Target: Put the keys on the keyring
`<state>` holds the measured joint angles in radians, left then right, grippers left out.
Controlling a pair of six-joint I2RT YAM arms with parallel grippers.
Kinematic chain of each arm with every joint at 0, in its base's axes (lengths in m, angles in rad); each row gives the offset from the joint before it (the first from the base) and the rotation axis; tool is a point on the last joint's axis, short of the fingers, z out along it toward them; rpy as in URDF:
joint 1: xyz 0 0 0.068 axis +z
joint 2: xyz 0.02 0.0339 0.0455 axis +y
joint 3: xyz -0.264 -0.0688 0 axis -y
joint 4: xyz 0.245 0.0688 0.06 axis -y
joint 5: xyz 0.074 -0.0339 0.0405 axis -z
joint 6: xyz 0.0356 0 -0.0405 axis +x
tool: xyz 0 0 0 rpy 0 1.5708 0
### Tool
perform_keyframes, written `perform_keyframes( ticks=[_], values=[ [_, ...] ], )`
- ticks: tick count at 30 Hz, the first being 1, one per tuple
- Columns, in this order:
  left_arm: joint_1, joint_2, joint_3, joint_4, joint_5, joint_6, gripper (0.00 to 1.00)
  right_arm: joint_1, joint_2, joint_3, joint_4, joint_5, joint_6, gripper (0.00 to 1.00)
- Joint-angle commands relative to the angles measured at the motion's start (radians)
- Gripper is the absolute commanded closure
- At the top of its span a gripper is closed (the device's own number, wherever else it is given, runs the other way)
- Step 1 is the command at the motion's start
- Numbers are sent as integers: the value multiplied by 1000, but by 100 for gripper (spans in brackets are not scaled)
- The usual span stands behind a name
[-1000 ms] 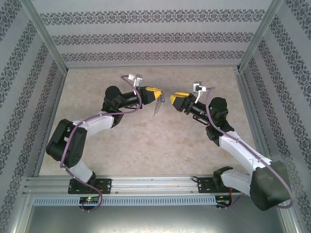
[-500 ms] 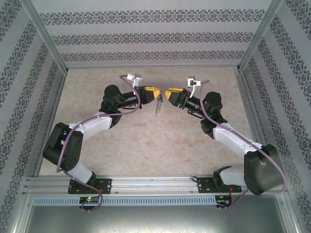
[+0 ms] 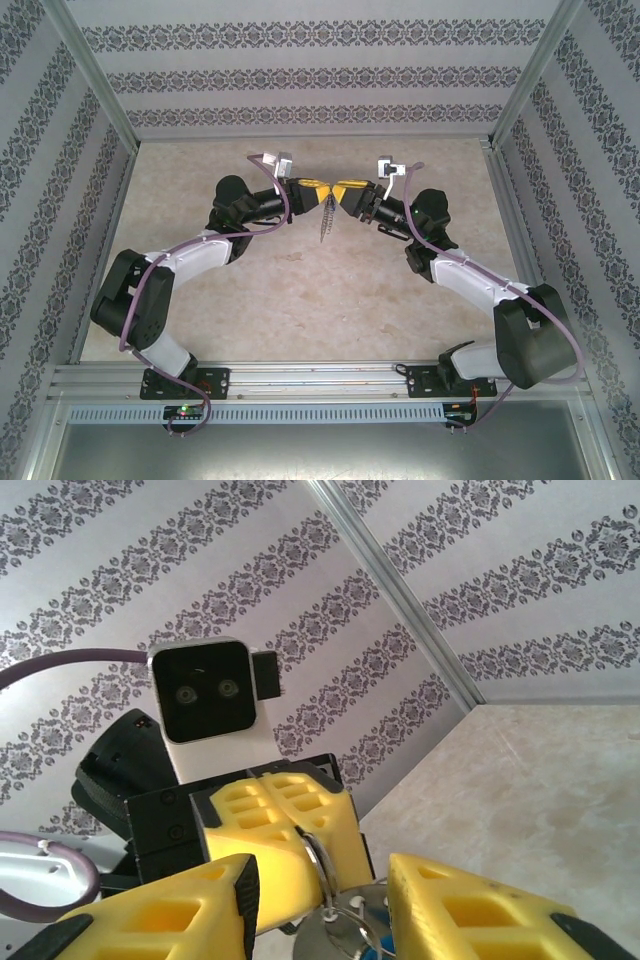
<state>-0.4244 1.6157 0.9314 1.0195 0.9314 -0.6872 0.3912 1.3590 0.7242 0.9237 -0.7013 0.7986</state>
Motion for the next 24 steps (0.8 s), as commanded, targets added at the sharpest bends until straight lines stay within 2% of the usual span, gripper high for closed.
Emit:
perform_keyframes(
  ticks=[1, 11, 24],
  values=[
    [-5, 9, 27, 117, 22, -49, 100, 14, 5, 21, 63, -23, 7, 60],
    [-4, 7, 20, 144, 19, -76, 100, 26, 25, 17, 87, -37, 16, 64],
    [-4, 12, 24, 143, 27, -82, 100, 26, 31, 11, 119, -44, 29, 92]
  ],
)
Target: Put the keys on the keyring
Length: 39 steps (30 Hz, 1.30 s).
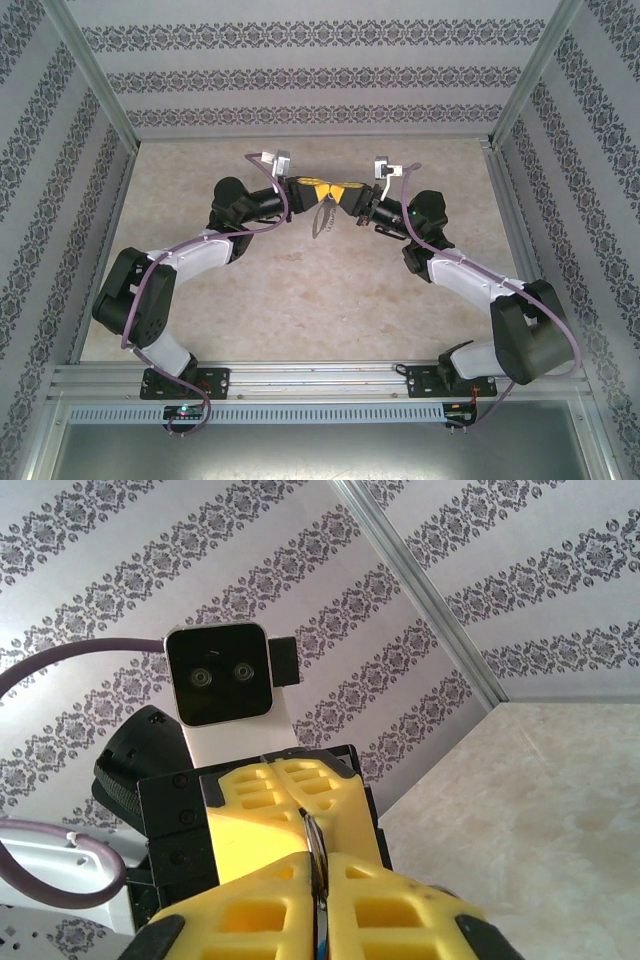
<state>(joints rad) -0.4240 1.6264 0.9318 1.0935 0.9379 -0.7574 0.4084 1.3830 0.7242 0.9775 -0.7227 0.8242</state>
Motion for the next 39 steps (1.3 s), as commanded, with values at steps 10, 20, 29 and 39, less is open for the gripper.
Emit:
perform_keyframes(
  ticks=[10, 20, 29, 39],
  values=[
    [-5, 12, 30, 54, 38, -2, 100, 8, 9, 14, 81, -15, 6, 100],
    [70, 3, 69, 13, 75, 32, 78, -27, -18, 26, -59, -16, -85, 100],
    [140, -1, 156, -196, 203, 132, 76, -43, -56, 107, -374, -28, -302, 100],
    [146, 18, 298, -680, 333, 443, 72, -98, -17, 213, -553, -152, -435, 100]
  ],
)
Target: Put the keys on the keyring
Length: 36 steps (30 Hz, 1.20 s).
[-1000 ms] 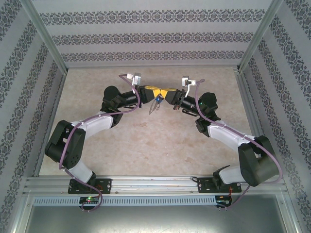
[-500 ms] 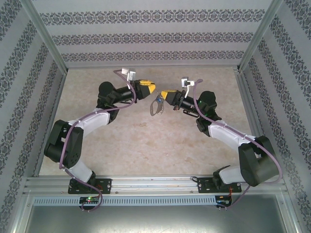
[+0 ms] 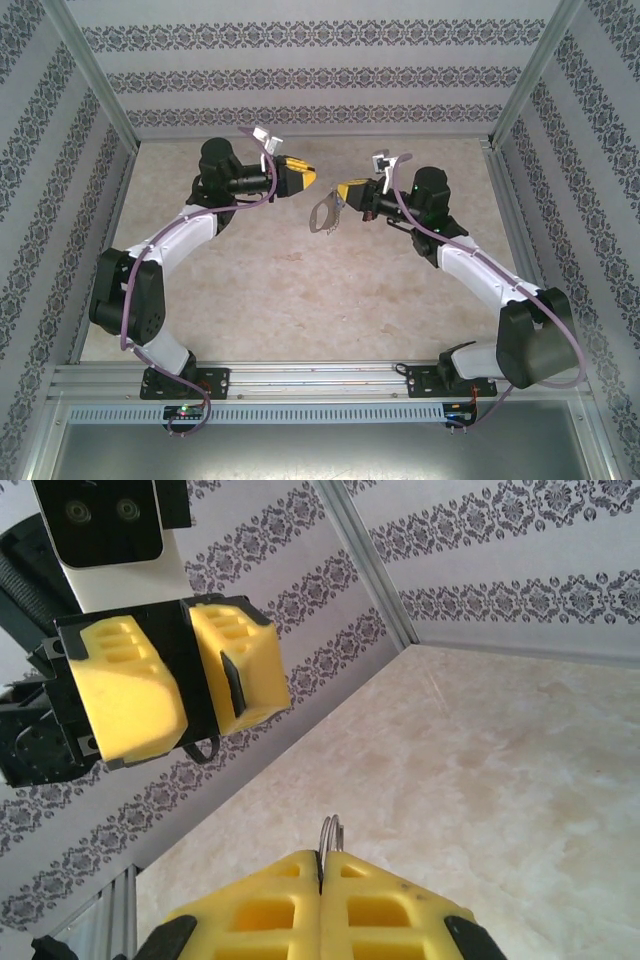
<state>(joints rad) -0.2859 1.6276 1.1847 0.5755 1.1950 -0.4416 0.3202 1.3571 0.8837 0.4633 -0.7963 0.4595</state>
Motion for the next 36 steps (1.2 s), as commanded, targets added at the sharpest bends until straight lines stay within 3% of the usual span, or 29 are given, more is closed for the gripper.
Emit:
perform_keyframes(
  ticks=[1, 7, 24, 28, 36],
  values=[
    [8, 25, 54, -172, 90, 130, 71, -13, 17, 66, -52, -105, -80, 100],
    [6, 74, 94, -186, 135, 131, 70, -13, 59, 123, -120, -192, -116, 100],
    [-21, 136, 136, -203, 164, 148, 69, -5, 115, 154, -125, -228, -119, 100],
    [-34, 147, 159, -288, 163, 211, 69, -3, 120, 158, -121, -230, -118, 100],
    [-72, 148, 242, -640, 124, 473, 69, -2, 132, 160, -110, -227, -113, 100]
  ],
)
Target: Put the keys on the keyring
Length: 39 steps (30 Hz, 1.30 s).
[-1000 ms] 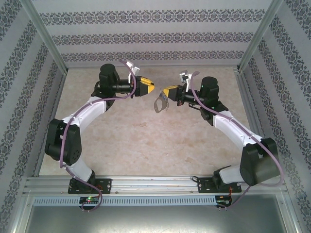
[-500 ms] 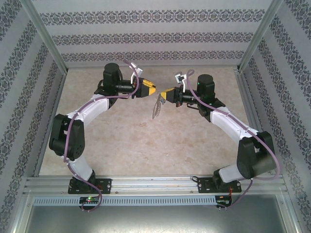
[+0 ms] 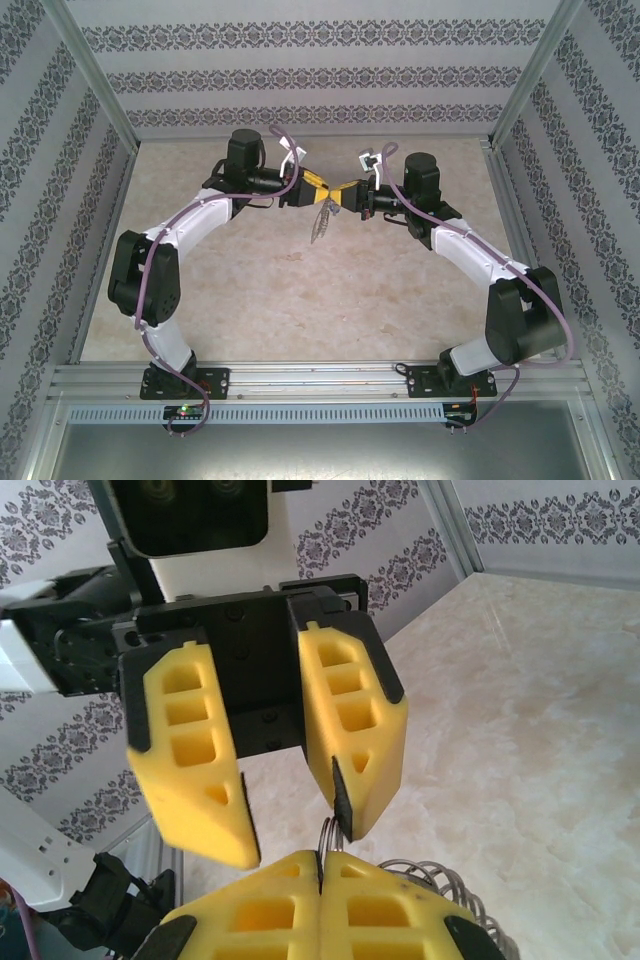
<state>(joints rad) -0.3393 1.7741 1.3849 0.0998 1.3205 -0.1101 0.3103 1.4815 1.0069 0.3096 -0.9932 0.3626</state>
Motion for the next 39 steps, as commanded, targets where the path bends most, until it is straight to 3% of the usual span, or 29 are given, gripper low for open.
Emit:
perform_keyframes(
  ticks=[1, 9, 16, 19, 20, 22, 25, 33, 39],
  values=[
    [-20, 2, 45, -178, -3, 152, 69, 8, 10, 36, 45, -29, -16, 100],
    [-24, 0, 40, -160, 17, 143, 79, 4, 10, 28, 47, -19, -18, 100],
    [-25, -5, 16, -82, 41, 94, 100, 2, 10, 22, 51, -16, -15, 100],
    [-25, -15, -8, -7, 33, 47, 100, 0, 8, 22, 58, -12, -1, 100],
    [-26, -20, -23, 31, 20, 19, 100, -4, 1, 18, 62, -2, 11, 95],
    [-25, -35, -53, 116, -3, -40, 100, -21, -23, -4, 90, 12, 40, 73],
    [-25, -67, -119, 291, -45, -155, 100, -54, -86, -66, 132, 46, 77, 58],
    [-26, -138, -235, 598, -125, -359, 100, -53, -245, -247, 187, 194, 116, 50],
    [-33, -150, -279, 747, -164, -484, 100, 33, -310, -299, 188, 312, 89, 41]
  ],
)
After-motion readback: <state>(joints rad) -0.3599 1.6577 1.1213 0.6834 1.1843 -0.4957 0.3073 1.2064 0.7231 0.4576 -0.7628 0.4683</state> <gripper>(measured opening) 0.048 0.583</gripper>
